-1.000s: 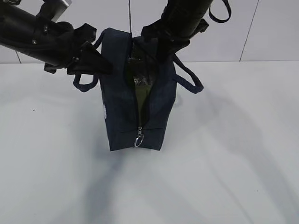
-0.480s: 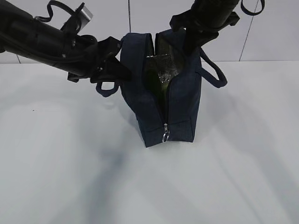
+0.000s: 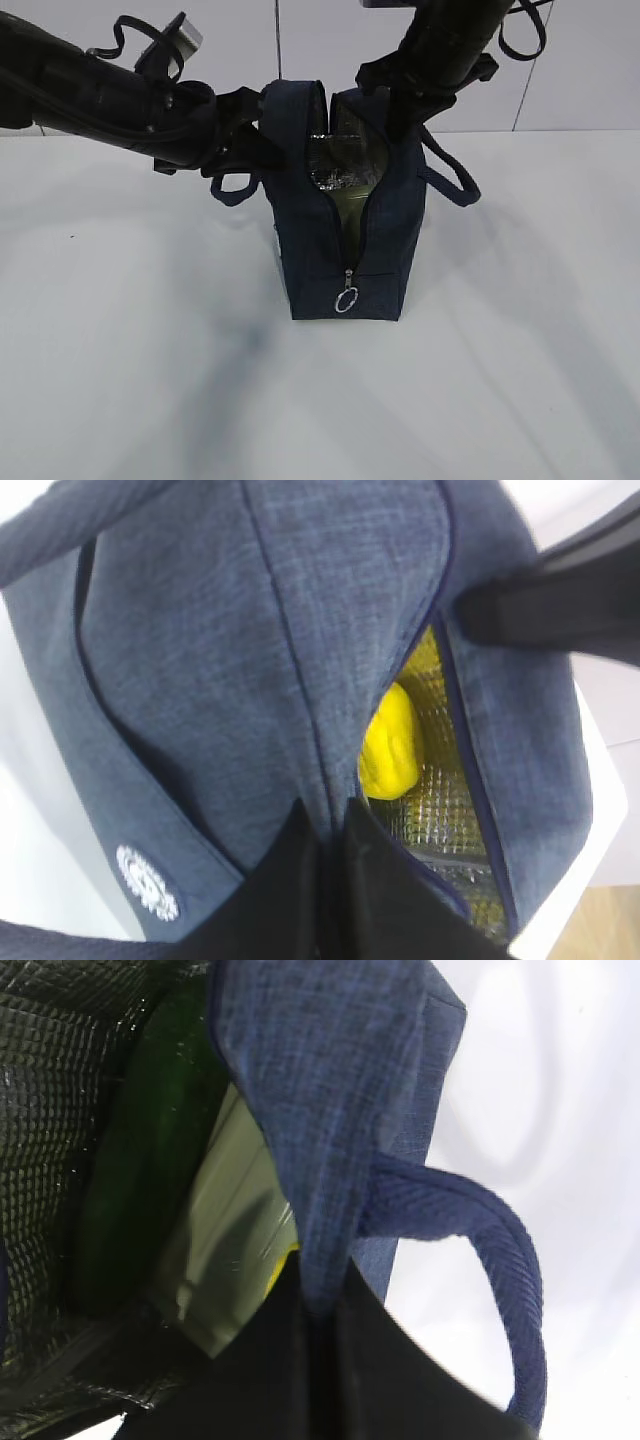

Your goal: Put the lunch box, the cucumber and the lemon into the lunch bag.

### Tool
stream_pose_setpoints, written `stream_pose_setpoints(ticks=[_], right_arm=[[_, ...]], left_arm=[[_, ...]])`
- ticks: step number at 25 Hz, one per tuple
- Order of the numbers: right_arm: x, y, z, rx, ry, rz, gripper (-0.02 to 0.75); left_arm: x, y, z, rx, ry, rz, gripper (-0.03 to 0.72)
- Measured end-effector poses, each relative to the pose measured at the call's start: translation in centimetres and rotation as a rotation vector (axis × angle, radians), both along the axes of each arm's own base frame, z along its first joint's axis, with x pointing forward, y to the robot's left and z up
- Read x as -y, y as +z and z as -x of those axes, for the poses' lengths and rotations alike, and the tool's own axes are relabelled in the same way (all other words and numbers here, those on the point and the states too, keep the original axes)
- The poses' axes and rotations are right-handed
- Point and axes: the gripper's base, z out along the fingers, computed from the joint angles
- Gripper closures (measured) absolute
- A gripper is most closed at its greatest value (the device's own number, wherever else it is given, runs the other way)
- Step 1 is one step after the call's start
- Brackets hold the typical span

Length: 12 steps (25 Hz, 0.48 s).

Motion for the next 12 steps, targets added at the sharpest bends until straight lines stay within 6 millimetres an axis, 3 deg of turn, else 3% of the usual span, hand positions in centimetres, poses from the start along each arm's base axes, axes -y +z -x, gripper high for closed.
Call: stream_pose_setpoints(ticks=[12], right_arm=[[-0.3,-2.7,-0.9,-0.043,0.007,0.025,0.737]], left_arm=[[-0.1,-1.1,-1.4,0.106,0.047,-0.027,0.692]])
